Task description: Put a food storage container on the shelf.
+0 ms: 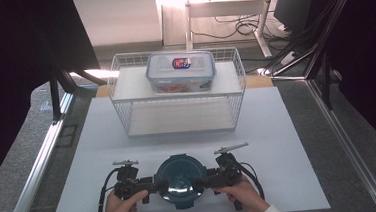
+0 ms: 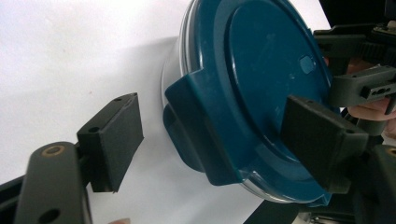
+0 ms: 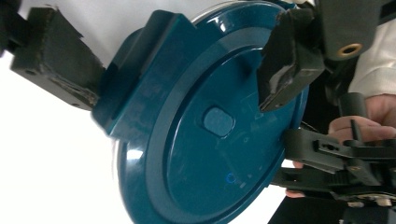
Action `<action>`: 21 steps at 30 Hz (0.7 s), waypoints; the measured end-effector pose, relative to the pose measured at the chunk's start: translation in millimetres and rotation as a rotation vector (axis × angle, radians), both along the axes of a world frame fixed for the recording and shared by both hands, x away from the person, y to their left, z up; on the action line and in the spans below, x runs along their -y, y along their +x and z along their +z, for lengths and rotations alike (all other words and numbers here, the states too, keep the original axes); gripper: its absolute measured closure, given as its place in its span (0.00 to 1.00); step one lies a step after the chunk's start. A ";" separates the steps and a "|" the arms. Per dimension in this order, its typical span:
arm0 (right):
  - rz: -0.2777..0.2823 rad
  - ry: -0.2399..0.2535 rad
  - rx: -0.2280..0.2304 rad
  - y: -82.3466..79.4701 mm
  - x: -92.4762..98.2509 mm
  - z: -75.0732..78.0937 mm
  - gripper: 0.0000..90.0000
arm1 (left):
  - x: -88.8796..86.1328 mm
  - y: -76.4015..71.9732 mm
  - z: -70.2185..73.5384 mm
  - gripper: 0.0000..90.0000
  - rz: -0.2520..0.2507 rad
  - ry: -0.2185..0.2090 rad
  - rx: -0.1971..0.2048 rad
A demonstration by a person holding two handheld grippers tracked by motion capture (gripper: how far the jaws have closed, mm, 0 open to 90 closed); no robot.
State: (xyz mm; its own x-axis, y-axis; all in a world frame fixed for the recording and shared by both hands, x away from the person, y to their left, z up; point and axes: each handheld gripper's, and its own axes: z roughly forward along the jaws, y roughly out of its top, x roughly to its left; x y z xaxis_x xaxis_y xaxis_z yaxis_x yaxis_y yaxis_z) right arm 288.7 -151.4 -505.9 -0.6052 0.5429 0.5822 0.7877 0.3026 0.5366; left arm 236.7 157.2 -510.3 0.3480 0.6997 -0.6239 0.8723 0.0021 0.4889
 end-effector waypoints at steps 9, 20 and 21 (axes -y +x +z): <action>-0.053 0.063 -0.084 0.4 4.8 -5.8 0.29 | 4.8 -1.5 -5.8 0.28 -0.015 -0.084 -0.046; -0.097 0.134 -0.117 -0.9 14.8 -4.2 0.41 | 0.3 -7.6 3.0 0.42 -0.004 -0.116 -0.020; -0.097 0.134 -0.117 -0.9 14.8 -4.2 0.41 | 0.3 -7.6 3.0 0.43 -0.004 -0.116 -0.020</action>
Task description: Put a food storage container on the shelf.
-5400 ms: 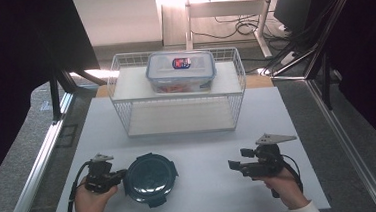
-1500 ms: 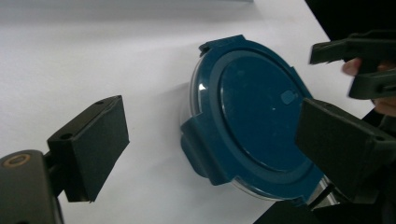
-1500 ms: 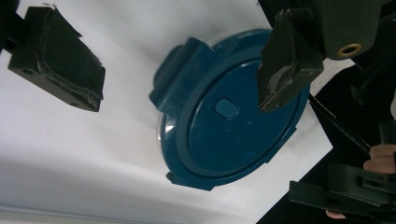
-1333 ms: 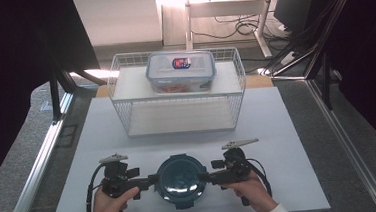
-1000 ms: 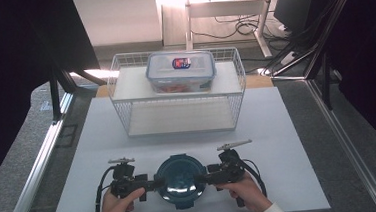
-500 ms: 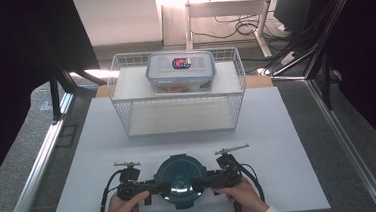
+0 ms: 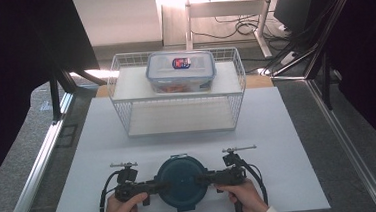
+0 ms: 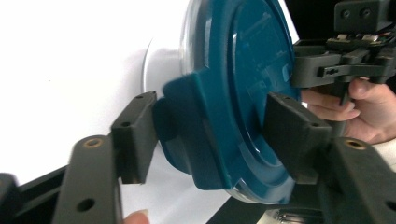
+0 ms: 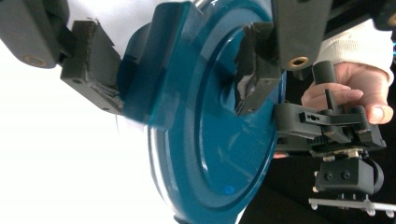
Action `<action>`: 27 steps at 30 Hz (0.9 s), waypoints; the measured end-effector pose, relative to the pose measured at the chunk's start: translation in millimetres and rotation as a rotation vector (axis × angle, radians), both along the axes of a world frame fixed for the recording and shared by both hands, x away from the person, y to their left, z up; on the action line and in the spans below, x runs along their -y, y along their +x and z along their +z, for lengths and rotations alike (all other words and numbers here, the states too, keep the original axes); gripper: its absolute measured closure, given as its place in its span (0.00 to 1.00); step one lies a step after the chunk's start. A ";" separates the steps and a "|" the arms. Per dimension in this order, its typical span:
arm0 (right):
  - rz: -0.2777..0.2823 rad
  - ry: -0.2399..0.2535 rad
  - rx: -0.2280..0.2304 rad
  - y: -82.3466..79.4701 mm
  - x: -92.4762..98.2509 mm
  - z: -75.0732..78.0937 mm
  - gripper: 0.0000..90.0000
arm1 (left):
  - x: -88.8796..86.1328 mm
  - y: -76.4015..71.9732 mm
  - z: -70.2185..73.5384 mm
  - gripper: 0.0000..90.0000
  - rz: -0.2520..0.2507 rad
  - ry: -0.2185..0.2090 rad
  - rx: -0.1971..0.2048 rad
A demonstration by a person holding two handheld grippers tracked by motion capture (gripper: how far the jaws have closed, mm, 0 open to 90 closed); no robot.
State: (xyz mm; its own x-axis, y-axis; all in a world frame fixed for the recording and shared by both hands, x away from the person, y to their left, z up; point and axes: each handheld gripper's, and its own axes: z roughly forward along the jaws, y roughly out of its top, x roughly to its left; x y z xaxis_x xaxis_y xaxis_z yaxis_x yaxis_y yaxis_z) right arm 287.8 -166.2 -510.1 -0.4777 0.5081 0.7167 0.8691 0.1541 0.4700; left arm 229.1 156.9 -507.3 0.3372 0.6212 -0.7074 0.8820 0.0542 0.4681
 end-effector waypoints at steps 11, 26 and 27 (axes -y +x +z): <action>0.014 -0.015 0.092 -7.5 -3.6 10.7 0.44 | -0.6 -6.6 15.7 0.48 0.033 0.041 0.080; 0.006 -0.016 0.229 -13.3 1.1 32.3 0.43 | 4.9 -12.2 27.2 0.48 0.006 0.033 0.121; 0.006 -0.016 0.229 -13.3 1.1 32.3 0.43 | 5.1 -12.4 28.5 0.48 0.004 0.034 0.125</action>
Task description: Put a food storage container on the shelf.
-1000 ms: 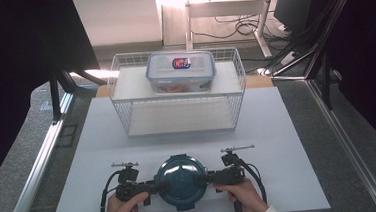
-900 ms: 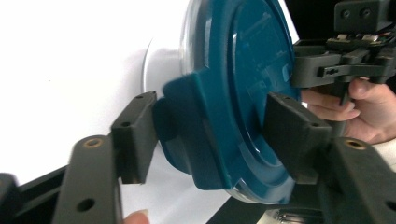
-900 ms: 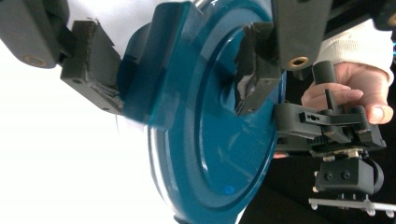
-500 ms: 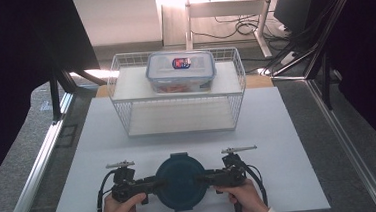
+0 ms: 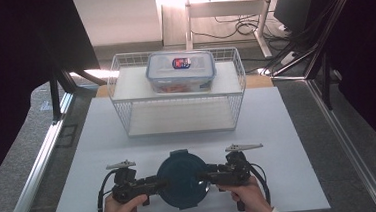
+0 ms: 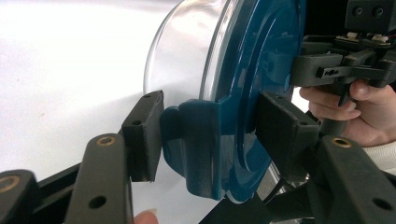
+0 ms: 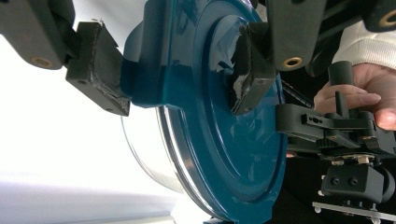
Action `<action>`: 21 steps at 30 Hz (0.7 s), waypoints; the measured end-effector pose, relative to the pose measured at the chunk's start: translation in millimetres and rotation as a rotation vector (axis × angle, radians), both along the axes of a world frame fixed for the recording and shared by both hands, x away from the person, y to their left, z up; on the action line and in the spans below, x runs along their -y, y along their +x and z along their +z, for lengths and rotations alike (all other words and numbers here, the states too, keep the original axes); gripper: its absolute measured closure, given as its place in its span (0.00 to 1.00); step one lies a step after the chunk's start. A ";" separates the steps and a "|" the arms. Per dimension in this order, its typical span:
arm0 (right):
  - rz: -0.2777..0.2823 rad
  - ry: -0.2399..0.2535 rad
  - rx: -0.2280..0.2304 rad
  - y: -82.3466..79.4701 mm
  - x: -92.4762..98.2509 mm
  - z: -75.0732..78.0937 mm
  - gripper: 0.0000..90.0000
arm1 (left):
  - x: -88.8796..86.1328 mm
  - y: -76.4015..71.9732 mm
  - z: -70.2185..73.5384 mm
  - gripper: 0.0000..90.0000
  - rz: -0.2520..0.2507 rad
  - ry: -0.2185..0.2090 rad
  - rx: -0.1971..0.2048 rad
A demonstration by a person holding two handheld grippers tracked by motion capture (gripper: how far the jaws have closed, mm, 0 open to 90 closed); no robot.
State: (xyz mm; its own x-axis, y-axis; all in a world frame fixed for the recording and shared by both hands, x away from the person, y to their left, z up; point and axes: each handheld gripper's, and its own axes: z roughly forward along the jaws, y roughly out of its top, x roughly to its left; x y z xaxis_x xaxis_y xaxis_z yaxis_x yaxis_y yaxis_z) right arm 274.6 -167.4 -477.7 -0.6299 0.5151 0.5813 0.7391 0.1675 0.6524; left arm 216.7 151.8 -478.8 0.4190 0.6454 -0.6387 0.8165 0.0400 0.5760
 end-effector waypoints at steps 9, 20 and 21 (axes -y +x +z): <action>-0.009 0.006 0.039 -1.3 2.7 8.9 0.43 | 1.8 1.2 5.0 0.48 -0.010 -0.009 0.013; -0.018 0.003 0.057 3.2 5.5 17.3 0.43 | 3.9 10.8 13.8 0.48 -0.028 -0.010 0.031; -0.019 0.004 0.066 3.8 5.9 18.7 0.43 | 4.4 12.0 16.2 0.48 -0.030 -0.007 0.039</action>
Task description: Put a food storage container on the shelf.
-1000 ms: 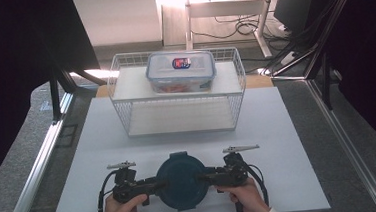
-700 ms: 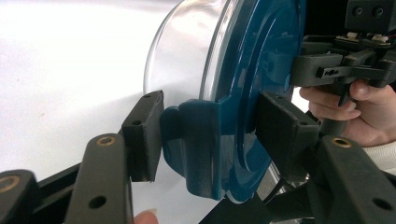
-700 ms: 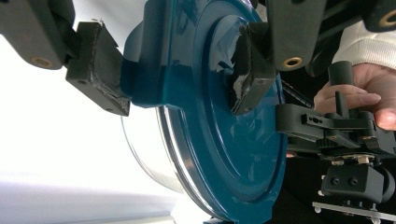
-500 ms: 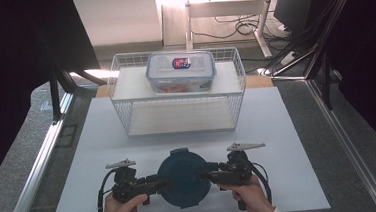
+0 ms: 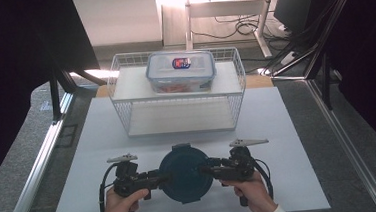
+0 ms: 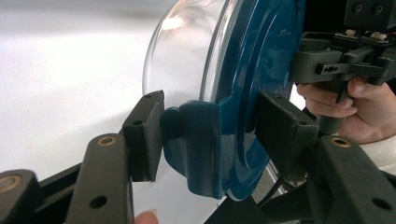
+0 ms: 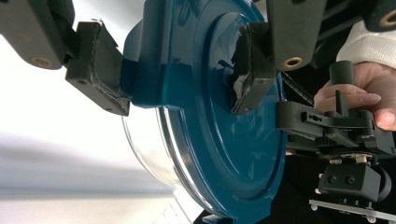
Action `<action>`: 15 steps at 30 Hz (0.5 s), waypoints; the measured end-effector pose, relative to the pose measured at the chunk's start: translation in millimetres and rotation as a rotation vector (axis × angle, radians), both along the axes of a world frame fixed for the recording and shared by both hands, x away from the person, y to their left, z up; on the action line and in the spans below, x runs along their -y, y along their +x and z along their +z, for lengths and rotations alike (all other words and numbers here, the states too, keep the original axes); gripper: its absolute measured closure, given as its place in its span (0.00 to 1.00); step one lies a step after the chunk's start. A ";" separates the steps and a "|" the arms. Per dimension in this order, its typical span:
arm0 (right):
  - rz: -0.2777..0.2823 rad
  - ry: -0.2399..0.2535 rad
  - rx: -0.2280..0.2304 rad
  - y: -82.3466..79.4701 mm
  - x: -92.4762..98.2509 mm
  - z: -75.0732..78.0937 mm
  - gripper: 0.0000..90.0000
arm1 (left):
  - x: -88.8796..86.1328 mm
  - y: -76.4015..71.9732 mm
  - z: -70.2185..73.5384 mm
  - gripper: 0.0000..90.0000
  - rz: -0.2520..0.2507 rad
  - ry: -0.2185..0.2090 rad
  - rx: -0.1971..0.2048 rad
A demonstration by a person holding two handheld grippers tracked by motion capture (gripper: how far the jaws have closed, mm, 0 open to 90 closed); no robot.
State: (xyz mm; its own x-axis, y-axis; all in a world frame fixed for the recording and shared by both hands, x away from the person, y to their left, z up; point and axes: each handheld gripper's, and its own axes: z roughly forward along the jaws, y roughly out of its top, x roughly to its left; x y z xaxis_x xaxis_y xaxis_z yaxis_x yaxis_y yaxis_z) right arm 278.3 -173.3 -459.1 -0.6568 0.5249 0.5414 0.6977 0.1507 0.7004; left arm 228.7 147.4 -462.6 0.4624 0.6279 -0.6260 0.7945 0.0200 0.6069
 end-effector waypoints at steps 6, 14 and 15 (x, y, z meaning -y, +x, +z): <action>-0.020 0.012 0.014 4.6 1.0 9.3 0.43 | 0.7 9.9 12.2 0.48 0.006 0.005 0.023; -0.028 0.033 0.034 14.8 0.3 25.3 0.43 | -3.4 22.3 32.7 0.49 -0.004 0.000 0.056; -0.030 0.035 0.041 16.8 -0.6 30.8 0.43 | -3.7 23.2 34.7 0.49 -0.004 0.000 0.059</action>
